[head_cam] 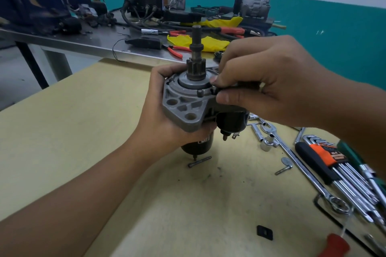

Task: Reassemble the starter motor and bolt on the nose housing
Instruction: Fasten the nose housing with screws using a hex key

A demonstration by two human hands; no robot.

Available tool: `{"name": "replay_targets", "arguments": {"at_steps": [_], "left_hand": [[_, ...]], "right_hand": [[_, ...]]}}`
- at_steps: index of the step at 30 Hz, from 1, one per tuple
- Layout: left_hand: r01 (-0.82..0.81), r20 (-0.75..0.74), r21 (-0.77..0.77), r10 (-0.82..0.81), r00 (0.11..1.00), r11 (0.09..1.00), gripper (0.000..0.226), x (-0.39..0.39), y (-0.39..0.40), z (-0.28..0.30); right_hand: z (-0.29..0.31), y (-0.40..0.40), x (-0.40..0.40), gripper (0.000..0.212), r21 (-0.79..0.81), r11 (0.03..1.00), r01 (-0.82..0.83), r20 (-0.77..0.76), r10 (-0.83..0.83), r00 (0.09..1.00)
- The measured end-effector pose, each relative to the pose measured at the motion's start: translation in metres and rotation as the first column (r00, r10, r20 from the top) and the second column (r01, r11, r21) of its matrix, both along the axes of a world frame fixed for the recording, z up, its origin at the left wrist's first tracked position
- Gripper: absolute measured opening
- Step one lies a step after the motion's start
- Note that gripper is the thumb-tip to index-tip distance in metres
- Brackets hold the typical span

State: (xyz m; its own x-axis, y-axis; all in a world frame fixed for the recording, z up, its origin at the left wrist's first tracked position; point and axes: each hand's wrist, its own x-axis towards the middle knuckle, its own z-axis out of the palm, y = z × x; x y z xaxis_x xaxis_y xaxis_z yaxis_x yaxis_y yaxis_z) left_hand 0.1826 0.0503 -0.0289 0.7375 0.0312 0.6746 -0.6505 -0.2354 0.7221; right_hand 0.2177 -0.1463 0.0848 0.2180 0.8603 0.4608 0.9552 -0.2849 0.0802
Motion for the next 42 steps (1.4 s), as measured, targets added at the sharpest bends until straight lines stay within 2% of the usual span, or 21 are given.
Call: {"name": "replay_targets", "arguments": {"at_steps": [2, 6, 9, 11, 16, 21, 23, 25, 26, 28, 31, 32, 36, 40, 42], "left_hand": [[0.026, 0.018, -0.009, -0.025, 1.0, 1.0, 0.096, 0.0, 0.003, -0.001], [0.035, 0.052, -0.026, -0.033, 0.998, 0.999, 0.082, -0.004, 0.002, 0.0], [0.053, 0.035, -0.062, -0.051, 0.998, 0.997, 0.079, -0.006, 0.001, 0.002], [0.032, 0.031, -0.064, -0.03, 0.999, 0.997, 0.078, -0.007, 0.0, 0.001], [-0.083, 0.051, -0.064, 0.086, 0.995, 0.994, 0.093, -0.007, -0.001, -0.005], [-0.091, 0.068, -0.165, 0.104, 0.992, 0.982, 0.078, -0.006, -0.006, -0.009], [-0.11, 0.084, -0.184, 0.127, 0.988, 0.977, 0.078, -0.005, -0.007, -0.01], [-0.123, 0.099, -0.189, 0.144, 0.985, 0.974, 0.08, -0.003, -0.004, -0.01], [-0.125, 0.106, -0.189, 0.146, 0.984, 0.974, 0.08, -0.003, -0.002, -0.009], [-0.135, 0.13, -0.166, 0.157, 0.979, 0.977, 0.079, -0.001, 0.004, -0.007], [-0.189, 0.134, -0.119, 0.204, 0.97, 0.975, 0.079, 0.003, 0.011, -0.004], [-0.206, 0.125, -0.098, 0.217, 0.968, 0.974, 0.081, 0.004, 0.013, -0.002], [-0.235, 0.115, -0.017, 0.235, 0.965, 0.972, 0.085, 0.009, 0.021, -0.001], [-0.229, 0.181, -0.016, 0.228, 0.957, 0.973, 0.086, 0.011, 0.023, -0.003], [-0.217, 0.2, -0.032, 0.218, 0.955, 0.976, 0.087, 0.011, 0.023, -0.004]], "right_hand": [[-0.002, 0.001, 0.0, 0.017, 0.018, 1.0, -0.007, -0.016, 0.007, 1.0], [-0.003, 0.006, -0.002, 0.013, 0.138, 0.985, 0.108, -0.294, -0.064, 0.954], [-0.001, 0.011, -0.005, 0.003, 0.16, 0.97, 0.183, -0.39, -0.108, 0.914], [0.001, 0.015, -0.007, 0.005, 0.145, 0.964, 0.222, -0.454, -0.134, 0.881], [-0.001, 0.022, -0.014, 0.016, 0.176, 0.939, 0.295, -0.527, -0.164, 0.834], [-0.006, 0.03, -0.02, 0.033, 0.238, 0.915, 0.327, -0.454, -0.193, 0.87], [-0.016, 0.031, -0.023, 0.037, 0.374, 0.877, 0.301, -0.339, -0.173, 0.925], [-0.03, 0.028, -0.027, 0.03, 0.555, 0.808, 0.196, -0.16, -0.127, 0.979], [-0.04, 0.023, -0.029, 0.026, 0.592, 0.793, 0.142, -0.094, -0.106, 0.99], [-0.067, 0.012, -0.029, 0.025, 0.524, 0.842, 0.131, -0.107, -0.088, 0.99], [-0.108, 0.002, -0.031, 0.013, 0.169, 0.959, 0.229, -0.246, -0.184, 0.952], [-0.116, 0.002, -0.033, 0.01, 0.071, 0.966, 0.249, -0.286, -0.219, 0.933], [-0.126, 0.012, -0.032, 0.024, -0.184, 0.961, 0.208, -0.377, -0.264, 0.888], [-0.127, 0.02, -0.031, 0.022, -0.321, 0.935, 0.15, -0.336, -0.261, 0.905], [-0.125, 0.017, -0.032, 0.018, -0.341, 0.926, 0.16, -0.333, -0.278, 0.901]]}}
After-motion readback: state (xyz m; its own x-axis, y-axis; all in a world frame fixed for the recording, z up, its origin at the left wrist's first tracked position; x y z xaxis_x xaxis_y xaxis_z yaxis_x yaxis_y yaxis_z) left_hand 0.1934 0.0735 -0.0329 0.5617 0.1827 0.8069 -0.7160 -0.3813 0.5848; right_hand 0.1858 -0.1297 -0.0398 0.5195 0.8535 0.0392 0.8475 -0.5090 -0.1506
